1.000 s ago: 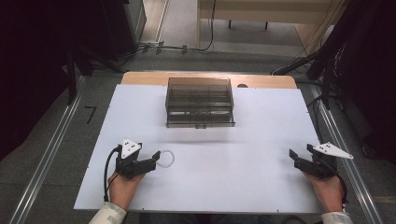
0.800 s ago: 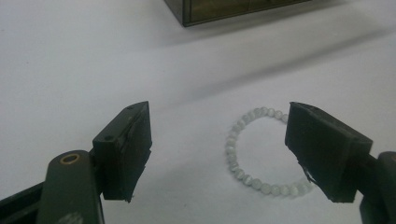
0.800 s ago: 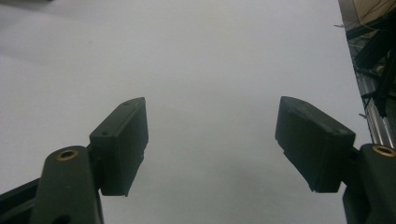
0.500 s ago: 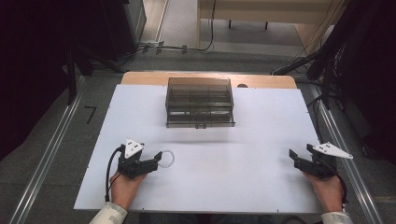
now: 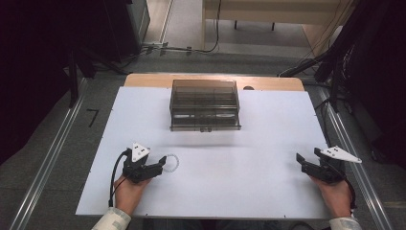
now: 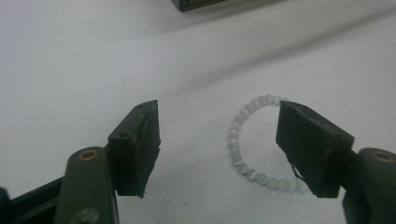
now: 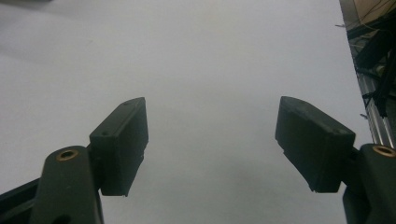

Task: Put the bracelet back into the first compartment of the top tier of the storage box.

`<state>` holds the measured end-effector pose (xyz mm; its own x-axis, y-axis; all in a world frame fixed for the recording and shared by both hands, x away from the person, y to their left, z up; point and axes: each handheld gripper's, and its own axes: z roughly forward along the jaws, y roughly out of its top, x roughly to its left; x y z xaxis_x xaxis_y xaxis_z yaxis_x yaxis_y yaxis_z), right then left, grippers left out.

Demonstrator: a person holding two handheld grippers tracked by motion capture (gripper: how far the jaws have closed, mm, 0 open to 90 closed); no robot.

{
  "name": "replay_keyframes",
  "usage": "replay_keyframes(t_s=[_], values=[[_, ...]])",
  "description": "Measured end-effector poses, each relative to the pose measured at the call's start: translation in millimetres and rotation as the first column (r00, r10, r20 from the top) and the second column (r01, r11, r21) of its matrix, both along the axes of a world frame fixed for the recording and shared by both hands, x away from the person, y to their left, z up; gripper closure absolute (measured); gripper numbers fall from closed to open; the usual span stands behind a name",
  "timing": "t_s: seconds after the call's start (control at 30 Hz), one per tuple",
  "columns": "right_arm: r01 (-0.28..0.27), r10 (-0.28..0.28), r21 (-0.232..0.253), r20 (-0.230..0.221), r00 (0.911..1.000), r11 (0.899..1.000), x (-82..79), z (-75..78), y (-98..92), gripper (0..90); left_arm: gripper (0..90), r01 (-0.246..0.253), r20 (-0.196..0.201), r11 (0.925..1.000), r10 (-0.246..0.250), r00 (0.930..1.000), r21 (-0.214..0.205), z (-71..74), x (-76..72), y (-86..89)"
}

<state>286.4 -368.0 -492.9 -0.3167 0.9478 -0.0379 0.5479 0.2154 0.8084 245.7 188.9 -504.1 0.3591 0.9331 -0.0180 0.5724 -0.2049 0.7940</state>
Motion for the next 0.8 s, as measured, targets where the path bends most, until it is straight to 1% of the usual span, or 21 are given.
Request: replay_keyframes(t_s=[0.27, 0.43, 0.63, 0.8], values=[[-0.001, 0.001, -0.002, 0.0, 1.0, 1.0, 0.1, -0.2, 0.0, 23.8, 37.0, 0.011, -0.021, 0.9996, -0.011, 0.9997, 0.025, -3.0, 1.2, -3.4], [-0.001, 0.001, -0.003, 0.0, 1.0, 1.0, 0.1, -0.2, 0.1, 23.8, 42.2, 0.016, -0.03, 0.9994, -0.015, 0.9994, 0.031, -4.3, 1.7, -4.9], [-0.001, 0.001, -0.007, -0.002, 1.0, 1.0, 0.1, -0.5, 0.3, 23.8, 51.0, 0.028, -0.036, 0.9984, -0.027, 0.999, 0.048, -5.3, 1.6, -6.3], [-0.004, 0.004, -0.009, -0.002, 1.0, 1.0, -0.1, -0.5, 0.4, 23.9, 54.5, 0.035, -0.056, 0.9983, -0.032, 0.9979, 0.047, -7.4, 2.5, -7.7]])
